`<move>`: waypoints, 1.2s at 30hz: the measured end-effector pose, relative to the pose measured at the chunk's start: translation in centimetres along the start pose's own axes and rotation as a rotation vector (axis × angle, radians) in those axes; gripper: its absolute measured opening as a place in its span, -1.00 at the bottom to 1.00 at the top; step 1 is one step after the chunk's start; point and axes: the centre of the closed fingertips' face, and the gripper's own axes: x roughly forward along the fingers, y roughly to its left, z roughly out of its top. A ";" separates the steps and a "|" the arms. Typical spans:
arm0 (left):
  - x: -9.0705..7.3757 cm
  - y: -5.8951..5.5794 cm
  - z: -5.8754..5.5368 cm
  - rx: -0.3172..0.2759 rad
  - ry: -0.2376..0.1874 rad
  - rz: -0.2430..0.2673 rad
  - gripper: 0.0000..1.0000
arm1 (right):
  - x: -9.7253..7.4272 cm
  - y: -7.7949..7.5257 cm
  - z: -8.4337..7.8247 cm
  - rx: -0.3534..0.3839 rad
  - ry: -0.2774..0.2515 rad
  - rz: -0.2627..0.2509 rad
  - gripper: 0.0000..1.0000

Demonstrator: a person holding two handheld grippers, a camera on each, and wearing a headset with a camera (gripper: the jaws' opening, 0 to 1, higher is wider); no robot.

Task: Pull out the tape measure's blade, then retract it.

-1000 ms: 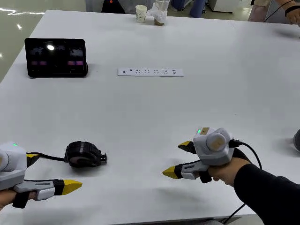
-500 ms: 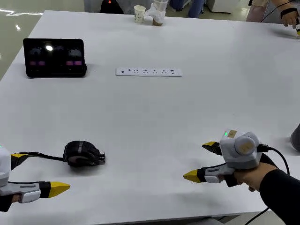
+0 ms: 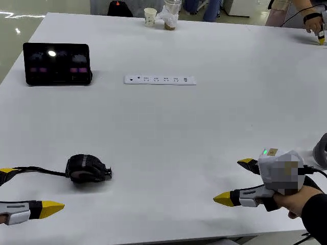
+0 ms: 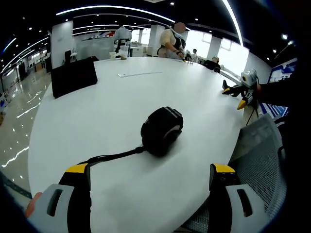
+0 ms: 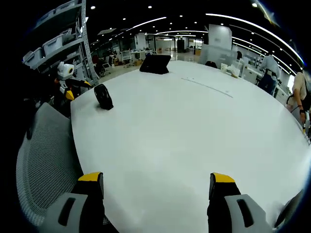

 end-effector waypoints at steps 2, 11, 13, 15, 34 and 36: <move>-0.2 0.1 0.0 0.002 0.001 -0.001 0.98 | -0.2 -0.1 -0.2 0.001 0.000 -0.004 0.85; -0.7 1.1 0.2 0.007 0.017 0.017 0.98 | -1.5 -1.3 -1.6 -0.075 0.031 -0.022 0.98; -0.7 1.2 0.2 0.005 0.022 0.016 0.98 | -1.7 -1.6 -1.9 -0.086 0.039 -0.022 0.98; -0.8 1.3 0.2 0.018 0.025 0.021 0.98 | -2.0 -1.9 -1.8 -0.079 0.037 -0.023 0.98; -1.3 1.5 -0.6 0.033 0.054 0.018 0.97 | -1.9 -1.1 -2.4 -0.034 0.034 -0.011 0.98; -1.3 1.6 -0.5 0.033 0.048 0.022 0.98 | -1.9 -1.1 -2.4 -0.032 0.033 -0.010 0.98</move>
